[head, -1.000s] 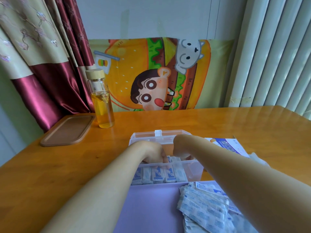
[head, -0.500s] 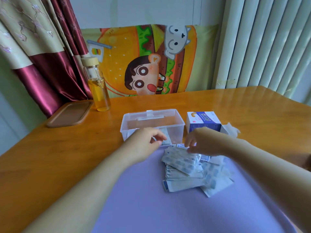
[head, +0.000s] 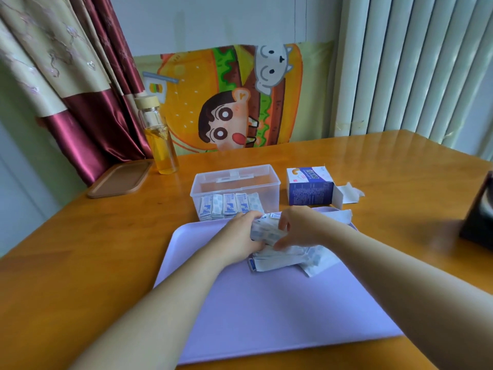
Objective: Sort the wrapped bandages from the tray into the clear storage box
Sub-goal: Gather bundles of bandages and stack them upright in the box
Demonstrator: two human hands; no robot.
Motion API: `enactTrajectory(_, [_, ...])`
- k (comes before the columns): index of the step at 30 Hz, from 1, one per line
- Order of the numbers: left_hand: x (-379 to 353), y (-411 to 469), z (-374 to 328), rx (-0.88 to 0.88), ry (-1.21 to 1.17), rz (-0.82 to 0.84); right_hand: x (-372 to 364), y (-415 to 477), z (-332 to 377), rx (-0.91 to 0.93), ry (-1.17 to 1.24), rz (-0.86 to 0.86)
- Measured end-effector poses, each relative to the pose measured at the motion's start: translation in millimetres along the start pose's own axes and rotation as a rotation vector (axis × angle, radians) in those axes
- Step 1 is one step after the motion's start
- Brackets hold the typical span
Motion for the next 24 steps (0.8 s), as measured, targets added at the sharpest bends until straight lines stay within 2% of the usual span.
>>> enactTrajectory(4, [9,-13,-4,0.013,-0.084,-0.123,0,-4,-1,-0.009,0.089,0.012])
enactTrajectory(7, [18,-22,-3,0.019,-0.205,-0.215,11,-10,-5,-0.008,0.176,-0.062])
enactTrajectory(9, [23,-32,-1,0.077,-0.343,-0.282,22,-15,-9,0.0,0.262,-0.149])
enactTrajectory(10, [23,-40,2,0.121,-0.505,-0.298,24,-18,-8,0.006,0.352,-0.171])
enactTrajectory(11, [21,-45,2,0.158,-0.743,-0.274,25,-22,-7,0.019,0.497,-0.148])
enactTrajectory(13, [9,-57,-8,0.173,-1.216,-0.117,12,-30,11,0.096,0.851,0.031])
enactTrajectory(15, [1,-68,-20,0.12,-1.356,-0.036,-9,-36,36,0.17,1.141,0.23])
enactTrajectory(17, [-2,-78,-22,0.098,-1.445,-0.109,-26,-41,53,0.192,1.281,0.318])
enactTrajectory(20, [-2,-91,-11,0.125,-1.42,-0.251,-28,-46,60,0.202,1.083,0.21])
enactTrajectory(22, [-1,-99,4,0.179,-1.367,-0.31,-21,-50,60,0.177,0.94,0.045])
enactTrajectory(24, [-1,-104,12,0.205,-1.354,-0.31,-18,-50,61,0.173,0.926,-0.094])
Point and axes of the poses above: each hand's wrist, its own y-axis towards the middle knuckle, its own x-axis out of the back of the hand, z = x × y, the point moved 6 cm from there along y, towards the middle knuckle
